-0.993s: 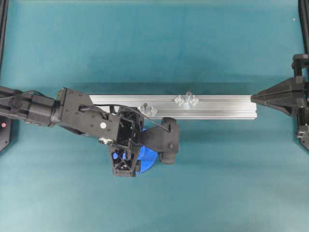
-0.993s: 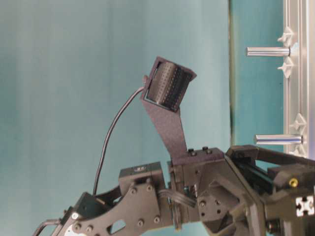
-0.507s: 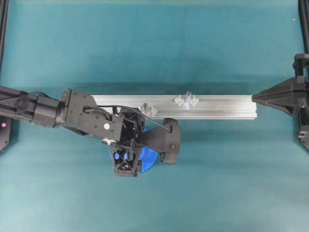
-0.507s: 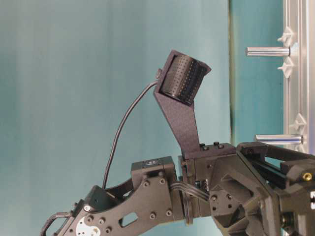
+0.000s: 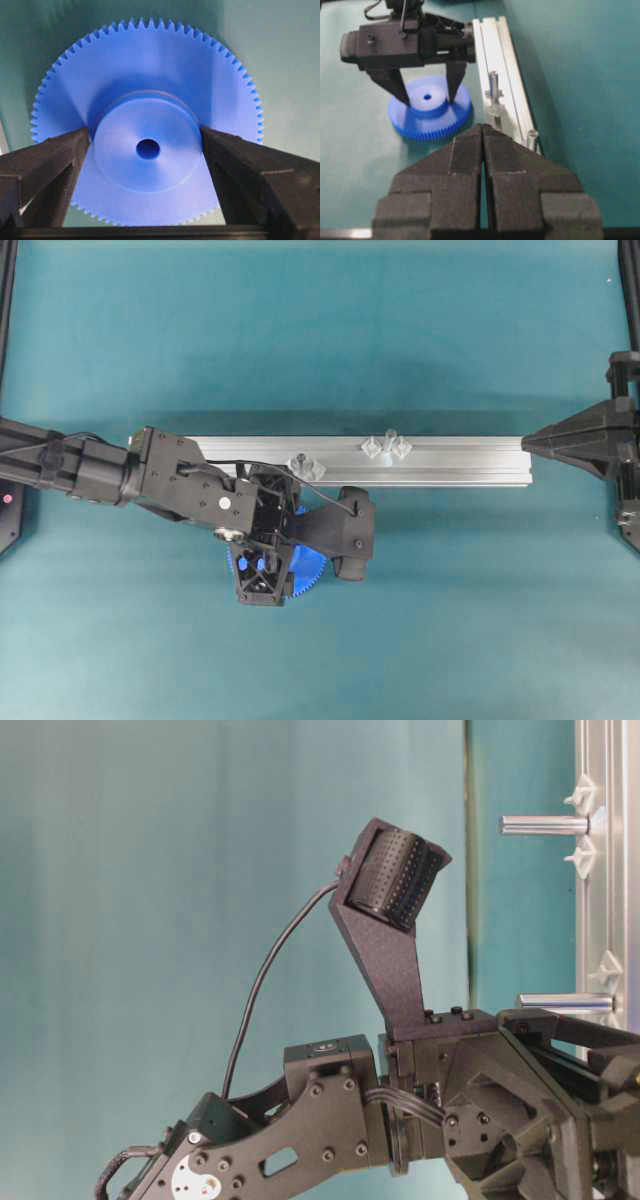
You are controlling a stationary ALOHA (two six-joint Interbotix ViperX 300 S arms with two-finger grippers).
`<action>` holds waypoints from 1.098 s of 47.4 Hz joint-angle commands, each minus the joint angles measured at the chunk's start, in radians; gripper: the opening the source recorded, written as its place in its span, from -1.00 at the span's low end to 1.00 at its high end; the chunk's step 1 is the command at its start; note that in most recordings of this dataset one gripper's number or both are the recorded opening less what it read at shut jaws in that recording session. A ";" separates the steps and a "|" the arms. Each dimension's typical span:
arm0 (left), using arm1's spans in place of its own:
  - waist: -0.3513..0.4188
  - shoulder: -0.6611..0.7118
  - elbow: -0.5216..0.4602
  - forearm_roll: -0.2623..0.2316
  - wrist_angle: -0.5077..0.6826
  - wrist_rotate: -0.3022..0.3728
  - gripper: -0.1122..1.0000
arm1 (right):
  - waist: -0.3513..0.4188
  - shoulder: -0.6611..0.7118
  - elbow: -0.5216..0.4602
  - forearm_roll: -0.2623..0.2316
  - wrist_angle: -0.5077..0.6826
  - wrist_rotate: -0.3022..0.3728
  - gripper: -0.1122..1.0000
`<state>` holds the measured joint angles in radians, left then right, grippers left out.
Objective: Find the location of the shaft and insert the large gear.
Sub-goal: 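Close the left gripper on the blue gear hub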
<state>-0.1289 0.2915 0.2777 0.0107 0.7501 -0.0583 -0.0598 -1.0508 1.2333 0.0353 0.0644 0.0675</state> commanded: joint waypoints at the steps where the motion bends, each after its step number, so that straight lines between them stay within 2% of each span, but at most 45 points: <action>1: 0.002 -0.009 -0.005 0.003 -0.003 -0.002 0.89 | -0.003 0.006 -0.011 0.002 -0.005 0.011 -0.84; 19: 0.002 -0.006 -0.003 0.003 0.002 -0.003 0.84 | -0.002 0.005 -0.011 0.002 -0.005 0.011 -0.84; 23: 0.000 -0.003 -0.003 0.003 0.002 -0.003 0.74 | -0.002 0.006 -0.011 0.002 -0.005 0.011 -0.84; 28: 0.000 -0.003 0.000 0.003 0.003 0.003 0.47 | -0.002 0.005 -0.011 0.002 -0.005 0.011 -0.84; 52: 0.000 -0.009 -0.006 0.003 0.003 0.012 0.47 | -0.002 0.005 -0.011 0.002 -0.005 0.011 -0.84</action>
<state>-0.1304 0.2915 0.2761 0.0123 0.7547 -0.0506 -0.0598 -1.0508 1.2333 0.0353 0.0644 0.0690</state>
